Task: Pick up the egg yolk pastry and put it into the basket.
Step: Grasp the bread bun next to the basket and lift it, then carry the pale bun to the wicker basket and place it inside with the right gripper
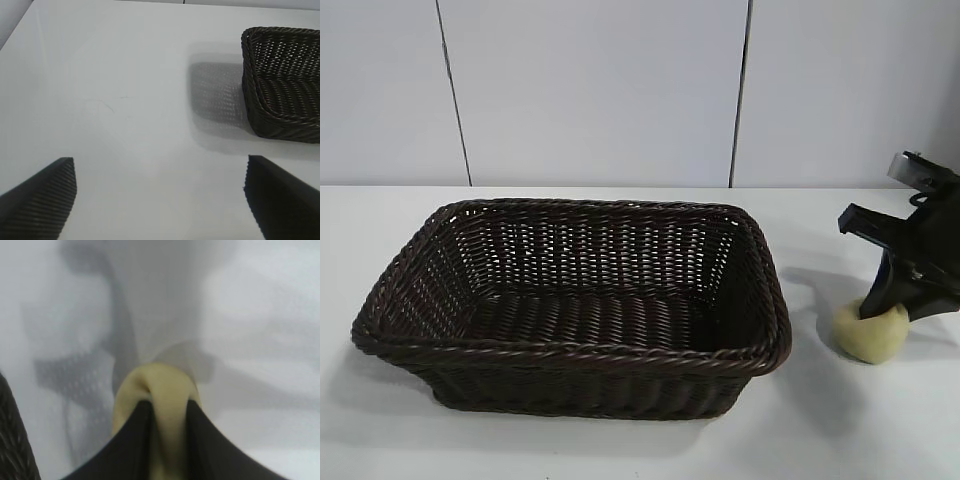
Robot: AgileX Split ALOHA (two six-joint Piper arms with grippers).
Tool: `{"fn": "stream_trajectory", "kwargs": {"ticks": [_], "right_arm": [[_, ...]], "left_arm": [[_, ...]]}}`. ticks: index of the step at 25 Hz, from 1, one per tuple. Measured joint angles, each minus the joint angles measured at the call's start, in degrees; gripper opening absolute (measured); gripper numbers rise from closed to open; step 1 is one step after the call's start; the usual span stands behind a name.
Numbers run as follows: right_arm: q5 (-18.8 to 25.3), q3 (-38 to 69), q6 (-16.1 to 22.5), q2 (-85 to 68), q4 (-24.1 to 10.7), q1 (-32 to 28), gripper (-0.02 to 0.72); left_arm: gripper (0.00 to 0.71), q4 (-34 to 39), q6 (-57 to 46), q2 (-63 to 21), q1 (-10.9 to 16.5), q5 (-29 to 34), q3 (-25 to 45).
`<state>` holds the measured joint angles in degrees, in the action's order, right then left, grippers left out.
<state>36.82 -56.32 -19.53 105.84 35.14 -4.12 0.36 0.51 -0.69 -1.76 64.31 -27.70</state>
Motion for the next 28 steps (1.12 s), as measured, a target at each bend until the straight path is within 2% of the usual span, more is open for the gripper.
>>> {"fn": "stream_trajectory", "kwargs": {"ticks": [13, 17, 19, 22, 28], "right_arm": [[7.65, 0.0, 0.0, -21.97, -0.07, 0.0, 0.024], [8.67, 0.0, 0.0, -23.06, 3.04, 0.36, 0.024], [8.23, 0.0, -0.25, -23.06, 4.45, 2.07, 0.024], [5.96, 0.0, -0.51, -23.06, 5.83, 7.98, 0.024], [-2.22, 0.0, -0.25, -22.01, 10.27, 22.05, 0.024]], "left_arm": [[0.661, 0.0, 0.0, 0.0, 0.0, 0.0, 0.0], [0.661, 0.0, 0.0, 0.0, 0.0, 0.0, 0.0], [0.661, 0.0, 0.0, 0.0, 0.0, 0.0, 0.0], [0.661, 0.0, 0.0, 0.0, 0.0, 0.0, 0.0], [0.661, 0.0, -0.04, 0.0, 0.0, 0.0, 0.0]]}}
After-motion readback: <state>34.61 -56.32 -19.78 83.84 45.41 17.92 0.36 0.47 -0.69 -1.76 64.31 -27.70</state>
